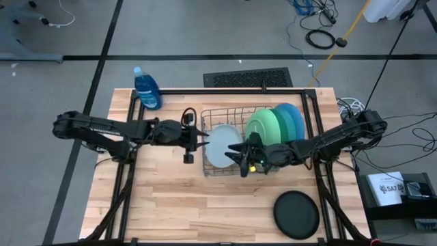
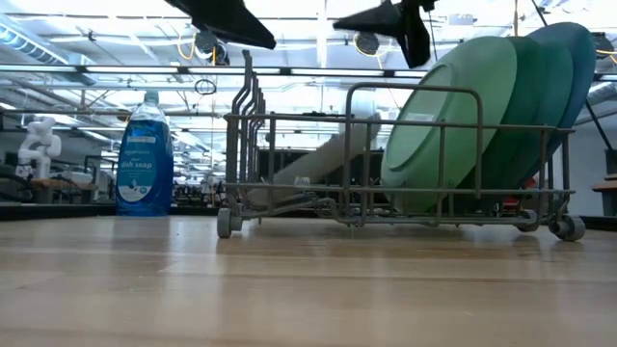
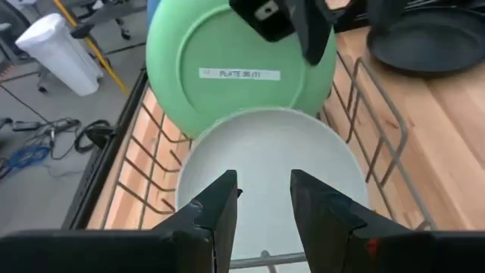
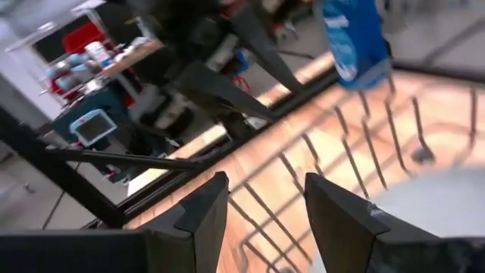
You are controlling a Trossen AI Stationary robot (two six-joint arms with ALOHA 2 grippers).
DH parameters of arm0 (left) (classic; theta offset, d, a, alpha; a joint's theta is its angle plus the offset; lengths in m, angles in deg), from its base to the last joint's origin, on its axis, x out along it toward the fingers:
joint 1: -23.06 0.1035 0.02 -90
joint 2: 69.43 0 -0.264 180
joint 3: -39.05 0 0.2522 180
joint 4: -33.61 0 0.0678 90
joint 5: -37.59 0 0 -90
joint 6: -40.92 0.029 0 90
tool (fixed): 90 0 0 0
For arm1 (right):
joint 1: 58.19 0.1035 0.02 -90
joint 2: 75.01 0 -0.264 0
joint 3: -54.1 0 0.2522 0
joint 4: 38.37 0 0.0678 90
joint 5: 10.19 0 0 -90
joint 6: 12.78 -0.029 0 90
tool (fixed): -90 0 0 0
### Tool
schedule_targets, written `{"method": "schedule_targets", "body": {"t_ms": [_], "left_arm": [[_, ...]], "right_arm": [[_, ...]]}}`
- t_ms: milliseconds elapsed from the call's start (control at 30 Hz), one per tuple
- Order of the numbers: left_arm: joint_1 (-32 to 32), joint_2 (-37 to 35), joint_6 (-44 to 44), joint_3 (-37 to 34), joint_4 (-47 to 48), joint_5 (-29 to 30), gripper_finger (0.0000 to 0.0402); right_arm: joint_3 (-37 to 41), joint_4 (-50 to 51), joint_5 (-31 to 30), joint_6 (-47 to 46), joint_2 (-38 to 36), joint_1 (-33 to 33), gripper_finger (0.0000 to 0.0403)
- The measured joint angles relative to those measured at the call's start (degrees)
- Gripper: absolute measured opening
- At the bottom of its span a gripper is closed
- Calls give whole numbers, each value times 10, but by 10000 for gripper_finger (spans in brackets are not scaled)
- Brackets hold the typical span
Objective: Sort dishes
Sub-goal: Put the white plate into the dish rack
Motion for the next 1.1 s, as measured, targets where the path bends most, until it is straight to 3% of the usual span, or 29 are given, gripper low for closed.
{"method": "schedule_targets", "body": {"t_ms": [133,233,467,733,900,1100], "left_arm": [[2,-6,0,0,-3,0,127],[2,-7,0,0,0,0,127],[2,-7,0,0,-1,0,127],[2,-7,0,0,-4,0,127],[2,-7,0,0,-5,0,127],[2,-7,0,0,-5,0,127]], "right_arm": [[-2,-35,1,100,0,1,169],[-37,17,11,188,0,1,169],[-219,368,44,323,16,1,169],[-450,719,145,393,152,-14,169],[-527,850,171,444,250,-24,169],[-579,925,182,505,316,-27,169]]}}
